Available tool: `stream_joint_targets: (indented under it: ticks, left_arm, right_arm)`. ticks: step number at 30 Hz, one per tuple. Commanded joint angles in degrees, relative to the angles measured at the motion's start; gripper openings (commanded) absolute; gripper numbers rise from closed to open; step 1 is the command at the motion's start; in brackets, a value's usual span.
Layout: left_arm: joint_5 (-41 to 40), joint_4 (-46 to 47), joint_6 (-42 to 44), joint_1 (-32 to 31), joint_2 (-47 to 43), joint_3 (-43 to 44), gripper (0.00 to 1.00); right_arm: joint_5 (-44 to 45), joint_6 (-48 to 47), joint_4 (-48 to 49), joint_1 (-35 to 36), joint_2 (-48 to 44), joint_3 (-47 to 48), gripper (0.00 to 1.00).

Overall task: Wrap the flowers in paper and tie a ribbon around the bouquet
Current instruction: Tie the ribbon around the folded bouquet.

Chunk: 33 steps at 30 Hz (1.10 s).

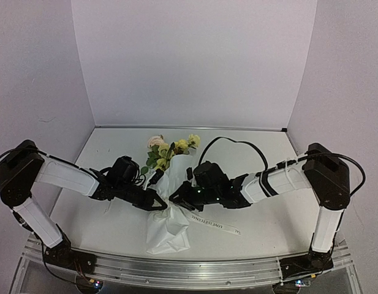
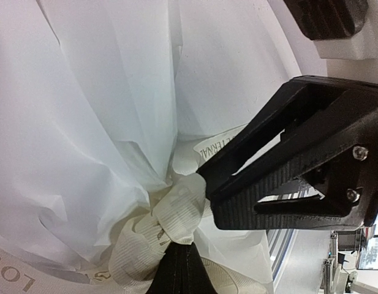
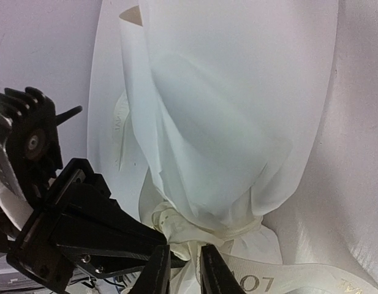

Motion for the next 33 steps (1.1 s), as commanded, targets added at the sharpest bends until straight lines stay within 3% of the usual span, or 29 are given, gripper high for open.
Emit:
stream_joint_targets:
  ticks: [1, 14, 33]
  left_arm:
    - [-0.15, -0.89, 0.76, -0.06, -0.42, 1.58, 0.00]
    - [2.58, -0.23, 2.66, -0.07, -1.82, 1.33, 0.00]
    - [3.35, -1.98, 4.61, -0.07, -1.79, 2.68, 0.01]
  right_arm:
    - [1.52, -0.34, 2.75, -0.09, -3.53, -0.08, 0.23]
    - [1.25, 0.63, -1.56, 0.22, -1.49, 2.39, 0.30]
    - [0.59, 1.23, -2.35, 0.20, -0.21, 2.11, 0.23]
